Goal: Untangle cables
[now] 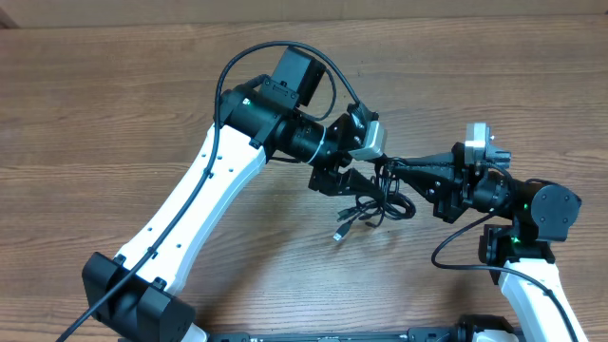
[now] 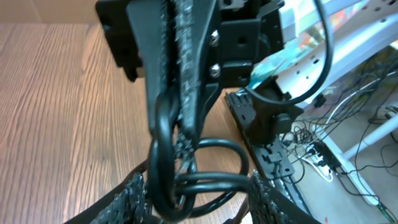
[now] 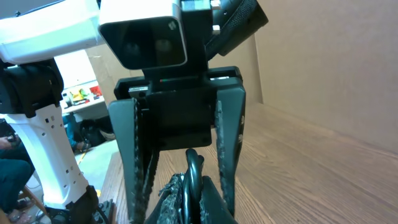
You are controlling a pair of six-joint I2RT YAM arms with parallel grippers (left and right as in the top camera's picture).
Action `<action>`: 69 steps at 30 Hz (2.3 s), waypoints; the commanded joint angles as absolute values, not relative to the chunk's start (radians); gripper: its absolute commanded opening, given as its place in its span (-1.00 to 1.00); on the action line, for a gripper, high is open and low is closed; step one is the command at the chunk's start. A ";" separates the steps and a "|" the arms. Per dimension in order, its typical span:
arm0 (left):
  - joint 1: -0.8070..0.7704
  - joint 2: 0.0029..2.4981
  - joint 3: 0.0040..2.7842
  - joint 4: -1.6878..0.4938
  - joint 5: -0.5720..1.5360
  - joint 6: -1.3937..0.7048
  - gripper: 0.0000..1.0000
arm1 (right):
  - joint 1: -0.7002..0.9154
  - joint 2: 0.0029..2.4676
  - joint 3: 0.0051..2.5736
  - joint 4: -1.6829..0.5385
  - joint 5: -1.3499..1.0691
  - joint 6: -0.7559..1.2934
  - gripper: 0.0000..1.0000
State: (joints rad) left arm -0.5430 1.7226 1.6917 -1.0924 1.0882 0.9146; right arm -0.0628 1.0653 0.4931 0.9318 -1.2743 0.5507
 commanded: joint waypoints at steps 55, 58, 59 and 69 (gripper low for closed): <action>-0.497 1.726 1.719 -1.057 1.048 0.822 -0.91 | -0.061 1.057 0.512 0.765 -1.250 0.439 -0.77; -0.498 1.726 1.719 -1.058 1.047 0.822 -0.92 | -0.061 1.057 0.512 0.753 -1.250 0.437 -0.59; -0.498 1.726 1.719 -1.058 1.047 0.822 -0.92 | -0.061 1.057 0.512 0.753 -1.250 0.437 -0.58; -0.497 1.726 1.719 -1.058 1.036 0.822 -0.92 | -0.061 1.057 0.512 0.753 -1.250 0.437 0.10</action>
